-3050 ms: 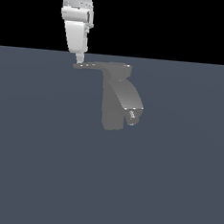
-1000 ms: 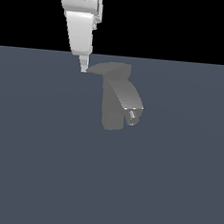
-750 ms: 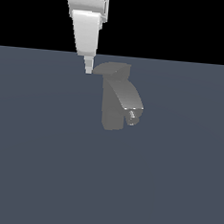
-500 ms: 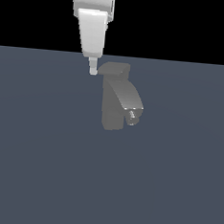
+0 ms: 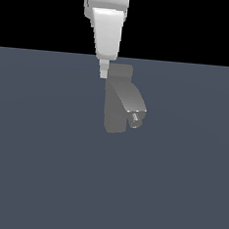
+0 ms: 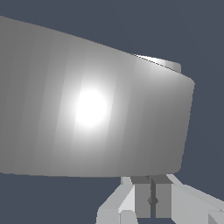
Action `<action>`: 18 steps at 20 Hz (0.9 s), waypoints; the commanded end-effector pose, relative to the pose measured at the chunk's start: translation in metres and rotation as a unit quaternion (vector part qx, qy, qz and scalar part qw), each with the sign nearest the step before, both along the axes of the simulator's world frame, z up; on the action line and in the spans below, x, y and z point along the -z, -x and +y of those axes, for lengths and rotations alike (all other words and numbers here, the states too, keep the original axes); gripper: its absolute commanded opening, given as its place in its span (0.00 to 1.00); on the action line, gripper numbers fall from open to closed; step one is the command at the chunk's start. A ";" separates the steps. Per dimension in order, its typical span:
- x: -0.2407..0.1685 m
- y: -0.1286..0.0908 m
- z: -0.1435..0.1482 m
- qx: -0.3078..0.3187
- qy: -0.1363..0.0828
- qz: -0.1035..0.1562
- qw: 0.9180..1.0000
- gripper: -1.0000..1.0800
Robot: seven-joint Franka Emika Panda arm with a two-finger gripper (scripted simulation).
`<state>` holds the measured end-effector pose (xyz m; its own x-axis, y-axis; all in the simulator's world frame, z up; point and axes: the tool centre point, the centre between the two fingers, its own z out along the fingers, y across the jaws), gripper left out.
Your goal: Turn on the faucet by rotating a designated handle.
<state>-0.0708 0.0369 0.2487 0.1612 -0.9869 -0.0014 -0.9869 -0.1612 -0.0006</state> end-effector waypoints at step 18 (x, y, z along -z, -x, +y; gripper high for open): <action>0.000 -0.011 -0.093 -0.004 0.000 0.000 1.000 0.00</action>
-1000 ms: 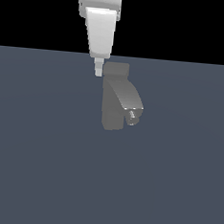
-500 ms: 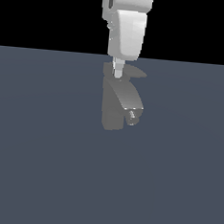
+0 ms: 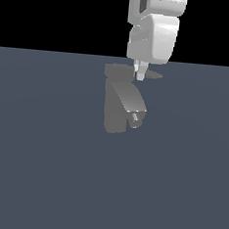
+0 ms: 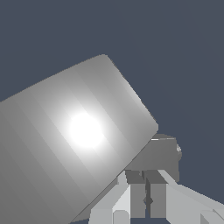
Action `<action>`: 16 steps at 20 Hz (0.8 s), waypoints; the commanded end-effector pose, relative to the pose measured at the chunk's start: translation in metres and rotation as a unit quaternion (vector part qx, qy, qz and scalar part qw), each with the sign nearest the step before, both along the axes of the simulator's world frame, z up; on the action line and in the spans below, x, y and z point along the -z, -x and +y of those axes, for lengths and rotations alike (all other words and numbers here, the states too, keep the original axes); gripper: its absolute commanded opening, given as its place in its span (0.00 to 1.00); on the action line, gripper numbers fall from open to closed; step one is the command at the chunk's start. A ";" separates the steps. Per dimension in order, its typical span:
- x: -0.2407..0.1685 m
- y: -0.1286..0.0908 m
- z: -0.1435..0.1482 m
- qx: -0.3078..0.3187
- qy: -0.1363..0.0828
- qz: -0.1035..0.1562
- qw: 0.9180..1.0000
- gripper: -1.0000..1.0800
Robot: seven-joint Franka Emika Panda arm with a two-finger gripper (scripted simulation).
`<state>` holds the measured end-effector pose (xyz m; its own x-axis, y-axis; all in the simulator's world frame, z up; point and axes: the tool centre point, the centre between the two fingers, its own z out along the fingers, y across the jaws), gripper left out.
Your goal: Turn on the faucet by rotating a designated handle.
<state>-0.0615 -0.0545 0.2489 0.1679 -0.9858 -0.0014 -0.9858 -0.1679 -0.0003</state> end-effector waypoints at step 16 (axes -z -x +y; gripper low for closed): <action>0.000 -0.046 -0.047 0.008 0.001 0.000 1.000 0.00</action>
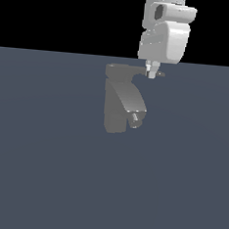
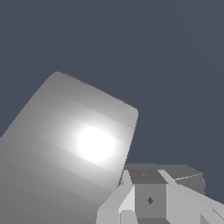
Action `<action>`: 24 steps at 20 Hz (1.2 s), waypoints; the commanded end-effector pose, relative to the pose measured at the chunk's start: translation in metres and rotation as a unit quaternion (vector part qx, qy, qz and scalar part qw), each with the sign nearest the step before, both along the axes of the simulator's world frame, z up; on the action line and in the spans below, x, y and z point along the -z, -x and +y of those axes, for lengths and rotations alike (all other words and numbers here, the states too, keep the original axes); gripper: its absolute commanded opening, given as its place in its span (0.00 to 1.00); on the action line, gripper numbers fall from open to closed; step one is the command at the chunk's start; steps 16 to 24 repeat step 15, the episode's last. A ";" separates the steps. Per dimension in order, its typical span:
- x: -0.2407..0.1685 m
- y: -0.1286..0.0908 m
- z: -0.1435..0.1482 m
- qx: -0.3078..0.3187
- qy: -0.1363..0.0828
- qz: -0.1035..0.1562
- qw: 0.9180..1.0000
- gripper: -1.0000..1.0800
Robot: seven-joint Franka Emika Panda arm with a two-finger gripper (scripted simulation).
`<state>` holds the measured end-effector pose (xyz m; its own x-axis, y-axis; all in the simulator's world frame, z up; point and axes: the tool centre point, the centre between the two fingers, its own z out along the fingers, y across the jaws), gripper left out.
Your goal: Turn on the faucet by rotating a designated handle.
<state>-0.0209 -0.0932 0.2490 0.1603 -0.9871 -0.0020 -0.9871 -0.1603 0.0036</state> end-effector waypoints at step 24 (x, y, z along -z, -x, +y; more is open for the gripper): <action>0.000 -0.041 -0.046 0.010 0.001 -0.002 1.000 0.00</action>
